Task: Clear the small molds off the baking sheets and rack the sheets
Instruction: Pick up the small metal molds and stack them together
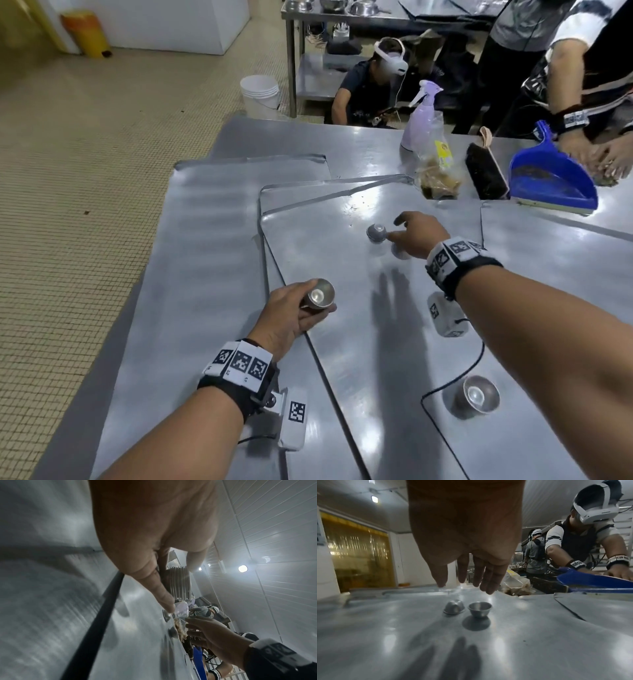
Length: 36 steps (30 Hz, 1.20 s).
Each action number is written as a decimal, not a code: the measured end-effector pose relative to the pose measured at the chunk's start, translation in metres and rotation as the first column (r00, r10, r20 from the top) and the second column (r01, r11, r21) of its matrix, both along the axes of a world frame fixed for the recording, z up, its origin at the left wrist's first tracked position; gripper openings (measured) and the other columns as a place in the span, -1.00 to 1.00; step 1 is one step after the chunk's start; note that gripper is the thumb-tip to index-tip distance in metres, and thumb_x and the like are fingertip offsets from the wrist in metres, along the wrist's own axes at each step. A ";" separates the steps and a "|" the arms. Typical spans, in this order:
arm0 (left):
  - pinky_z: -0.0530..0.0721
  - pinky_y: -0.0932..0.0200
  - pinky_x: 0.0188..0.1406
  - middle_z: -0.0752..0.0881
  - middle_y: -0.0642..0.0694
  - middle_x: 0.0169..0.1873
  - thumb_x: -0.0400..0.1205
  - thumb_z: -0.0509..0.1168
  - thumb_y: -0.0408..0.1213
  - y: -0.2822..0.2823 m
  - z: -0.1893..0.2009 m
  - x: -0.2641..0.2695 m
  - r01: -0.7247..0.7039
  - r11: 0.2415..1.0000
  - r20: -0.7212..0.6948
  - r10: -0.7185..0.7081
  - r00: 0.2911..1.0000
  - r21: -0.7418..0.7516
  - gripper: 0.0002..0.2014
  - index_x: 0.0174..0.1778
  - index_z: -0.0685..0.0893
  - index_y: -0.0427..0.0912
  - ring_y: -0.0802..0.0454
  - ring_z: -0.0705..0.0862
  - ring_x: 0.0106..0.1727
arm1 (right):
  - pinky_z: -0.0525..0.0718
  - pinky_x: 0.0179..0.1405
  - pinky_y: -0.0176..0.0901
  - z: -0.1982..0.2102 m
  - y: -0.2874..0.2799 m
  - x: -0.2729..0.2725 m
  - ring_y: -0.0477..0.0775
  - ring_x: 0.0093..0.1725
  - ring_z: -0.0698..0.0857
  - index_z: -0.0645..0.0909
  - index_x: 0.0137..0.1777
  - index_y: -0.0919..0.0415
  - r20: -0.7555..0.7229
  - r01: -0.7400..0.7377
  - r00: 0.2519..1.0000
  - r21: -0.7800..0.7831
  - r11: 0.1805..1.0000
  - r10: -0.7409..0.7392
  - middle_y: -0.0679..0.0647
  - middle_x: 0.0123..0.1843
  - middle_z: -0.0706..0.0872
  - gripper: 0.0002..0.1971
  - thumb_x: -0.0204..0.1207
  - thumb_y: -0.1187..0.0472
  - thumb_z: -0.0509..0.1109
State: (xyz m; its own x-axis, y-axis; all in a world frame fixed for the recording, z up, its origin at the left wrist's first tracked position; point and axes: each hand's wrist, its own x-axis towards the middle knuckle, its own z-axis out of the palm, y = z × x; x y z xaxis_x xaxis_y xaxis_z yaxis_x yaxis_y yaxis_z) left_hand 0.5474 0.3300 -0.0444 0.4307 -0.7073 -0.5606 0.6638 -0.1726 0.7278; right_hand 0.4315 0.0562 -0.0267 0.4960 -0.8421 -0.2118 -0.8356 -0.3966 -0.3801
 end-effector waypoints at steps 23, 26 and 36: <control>0.82 0.03 0.07 0.81 -0.44 0.03 0.71 0.35 -0.25 0.003 -0.018 -0.003 -0.009 1.000 0.001 0.009 1.000 0.013 -0.74 0.17 0.70 -0.39 -0.32 0.84 0.05 | 0.55 -0.02 -0.14 -0.021 -0.001 -0.002 0.13 0.03 0.66 0.74 0.15 0.18 -0.043 -0.118 0.992 0.051 0.992 0.120 0.12 0.11 0.78 -0.58 0.33 0.07 0.71; 0.82 0.05 0.07 0.81 -0.44 0.05 0.70 0.36 -0.21 0.019 -0.014 0.000 -0.030 0.999 0.025 0.030 0.999 0.015 -0.71 0.19 0.70 -0.38 -0.29 0.85 0.04 | 0.50 -0.03 -0.17 0.004 0.039 0.011 0.13 0.08 0.68 0.72 0.21 0.20 0.077 -0.232 0.971 0.056 0.971 0.228 0.05 0.08 0.75 -0.55 0.37 0.05 0.68; 0.81 -0.03 -0.06 0.84 -0.38 -0.08 0.74 0.11 0.22 0.083 -0.005 0.015 -0.185 0.983 -0.018 0.186 0.982 0.014 -0.35 0.11 0.69 -0.41 -0.34 0.84 -0.05 | 0.72 0.12 -0.04 0.024 0.212 0.036 0.02 0.04 0.78 0.68 0.30 0.09 0.309 -0.534 0.814 0.069 0.842 0.491 0.02 0.12 0.83 -0.43 0.31 -0.06 0.68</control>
State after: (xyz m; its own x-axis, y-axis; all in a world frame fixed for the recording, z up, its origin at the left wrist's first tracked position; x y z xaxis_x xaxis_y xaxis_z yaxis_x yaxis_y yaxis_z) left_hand 0.5623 0.4129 -0.0491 0.5431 -0.6091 -0.5779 0.6987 -0.0539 0.7134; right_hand 0.4672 0.2686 -0.0027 0.9018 -0.4189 -0.1060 -0.3827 -0.6605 -0.6459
